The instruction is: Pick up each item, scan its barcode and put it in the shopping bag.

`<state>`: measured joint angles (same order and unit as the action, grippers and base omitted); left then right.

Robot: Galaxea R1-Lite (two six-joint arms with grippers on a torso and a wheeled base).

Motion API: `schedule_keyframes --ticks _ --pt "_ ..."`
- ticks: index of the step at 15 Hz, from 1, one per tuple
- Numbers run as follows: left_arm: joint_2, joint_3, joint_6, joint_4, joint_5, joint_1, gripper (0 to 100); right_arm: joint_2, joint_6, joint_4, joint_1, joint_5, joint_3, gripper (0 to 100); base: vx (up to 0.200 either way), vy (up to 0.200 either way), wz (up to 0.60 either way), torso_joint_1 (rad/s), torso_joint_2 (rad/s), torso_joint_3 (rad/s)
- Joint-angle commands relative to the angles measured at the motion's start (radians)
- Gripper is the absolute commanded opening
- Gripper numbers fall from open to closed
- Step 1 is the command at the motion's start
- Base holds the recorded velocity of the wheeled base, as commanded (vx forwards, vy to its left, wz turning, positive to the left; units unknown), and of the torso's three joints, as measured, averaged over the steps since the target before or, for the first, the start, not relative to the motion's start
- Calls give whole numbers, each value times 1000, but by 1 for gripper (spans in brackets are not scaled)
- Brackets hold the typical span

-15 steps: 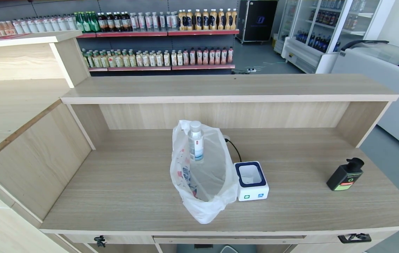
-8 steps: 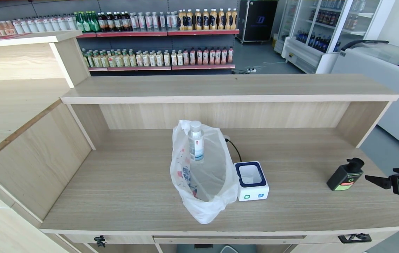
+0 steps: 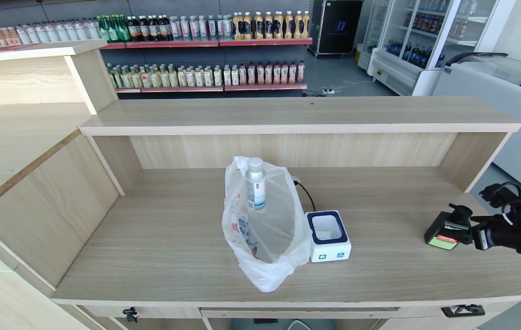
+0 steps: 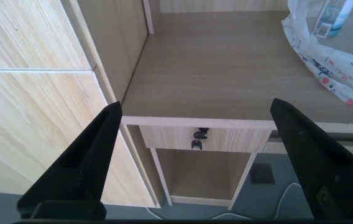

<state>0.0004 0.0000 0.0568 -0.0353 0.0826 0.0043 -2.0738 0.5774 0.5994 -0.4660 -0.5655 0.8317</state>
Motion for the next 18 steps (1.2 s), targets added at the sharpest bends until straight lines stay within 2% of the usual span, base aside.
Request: schedule_keyframes --ticks 1,17,18 --pt "0 0 0 0 0 0 100 -22 2 2 26 -1 3 100 0 0 0 0 0 0" --pt "0 0 0 0 0 0 100 -131 4 114 133 -4 14 100 0 0 0 0 0 0" --pt "0 0 0 0 0 0 100 -131 4 114 139 -4 14 0 0 0 0 0 0 0"
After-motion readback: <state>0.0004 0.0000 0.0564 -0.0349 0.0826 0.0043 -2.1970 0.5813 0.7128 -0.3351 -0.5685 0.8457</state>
